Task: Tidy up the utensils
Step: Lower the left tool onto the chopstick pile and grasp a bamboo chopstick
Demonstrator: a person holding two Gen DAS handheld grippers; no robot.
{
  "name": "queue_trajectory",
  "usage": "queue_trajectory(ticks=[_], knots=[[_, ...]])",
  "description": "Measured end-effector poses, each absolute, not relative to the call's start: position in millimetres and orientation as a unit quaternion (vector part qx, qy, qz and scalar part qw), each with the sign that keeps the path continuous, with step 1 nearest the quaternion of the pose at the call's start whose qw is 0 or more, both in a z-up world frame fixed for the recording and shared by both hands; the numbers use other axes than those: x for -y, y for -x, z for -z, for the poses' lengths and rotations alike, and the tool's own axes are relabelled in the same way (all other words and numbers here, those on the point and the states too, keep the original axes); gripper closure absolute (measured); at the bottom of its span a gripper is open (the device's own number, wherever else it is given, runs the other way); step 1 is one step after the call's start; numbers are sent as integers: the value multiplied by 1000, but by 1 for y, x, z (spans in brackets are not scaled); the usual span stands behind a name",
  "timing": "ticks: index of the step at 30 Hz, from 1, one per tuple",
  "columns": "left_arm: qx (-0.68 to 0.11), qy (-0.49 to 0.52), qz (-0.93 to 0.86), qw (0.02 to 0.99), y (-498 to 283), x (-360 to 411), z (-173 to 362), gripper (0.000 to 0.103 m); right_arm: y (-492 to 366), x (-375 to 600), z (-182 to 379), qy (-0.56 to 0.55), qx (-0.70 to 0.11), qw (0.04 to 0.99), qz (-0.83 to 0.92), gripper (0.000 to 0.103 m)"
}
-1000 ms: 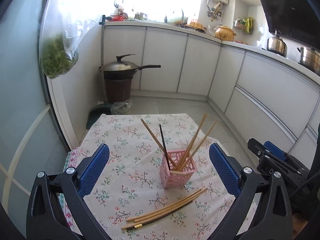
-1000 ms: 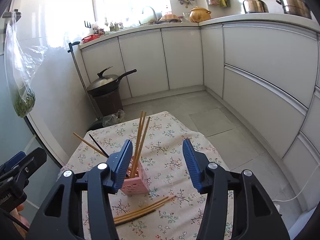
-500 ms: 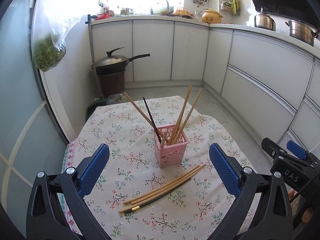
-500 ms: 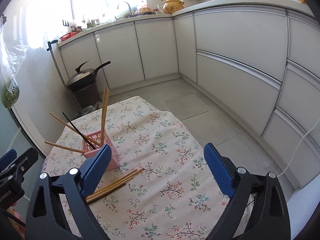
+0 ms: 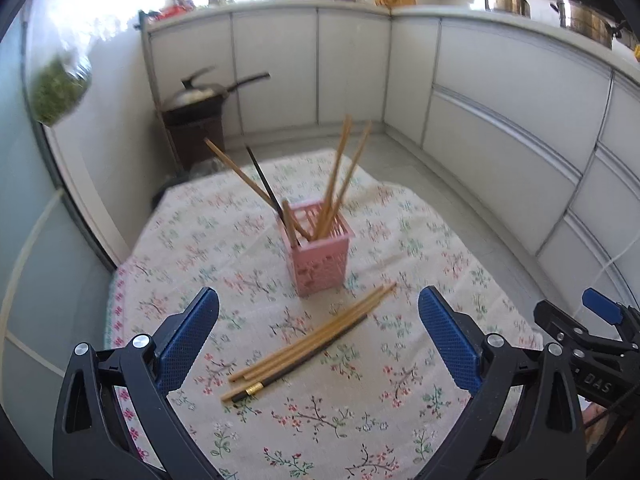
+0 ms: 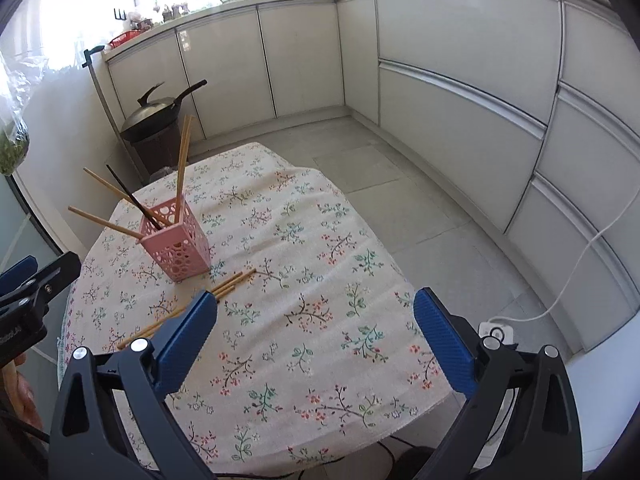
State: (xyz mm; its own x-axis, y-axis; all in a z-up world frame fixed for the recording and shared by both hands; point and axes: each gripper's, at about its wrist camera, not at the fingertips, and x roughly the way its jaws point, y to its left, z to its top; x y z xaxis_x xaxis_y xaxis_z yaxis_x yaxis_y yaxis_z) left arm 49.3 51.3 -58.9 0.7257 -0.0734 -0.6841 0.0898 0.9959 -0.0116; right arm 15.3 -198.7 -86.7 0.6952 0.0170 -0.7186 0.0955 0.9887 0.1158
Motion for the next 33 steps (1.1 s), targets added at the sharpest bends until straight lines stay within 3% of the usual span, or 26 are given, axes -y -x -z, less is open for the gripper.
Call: queue_trajectory(ticks=[6,16,21,29,31,33], knots=[[-476,-65,174,860,-82,-27,104,7,-7,212,101,-109,-431,896,19,7],[-465,-114,309,821,-123,18,134,9,2,234,101,-159,-437,885,22,7],[-496,-127,311,801,-162,43,157,26,-4,243,108,-185,-456,870,19,7],[-522,-172,268,791,-198,69,194,38,-15,259,126,-235,-494,837,11,7],[-534,-169,254,788,-204,64,202,44,-16,263,128,-248,-499,830,6,7],[-549,-158,245,783,-207,59,208,59,-17,263,130,-251,-502,828,5,7]])
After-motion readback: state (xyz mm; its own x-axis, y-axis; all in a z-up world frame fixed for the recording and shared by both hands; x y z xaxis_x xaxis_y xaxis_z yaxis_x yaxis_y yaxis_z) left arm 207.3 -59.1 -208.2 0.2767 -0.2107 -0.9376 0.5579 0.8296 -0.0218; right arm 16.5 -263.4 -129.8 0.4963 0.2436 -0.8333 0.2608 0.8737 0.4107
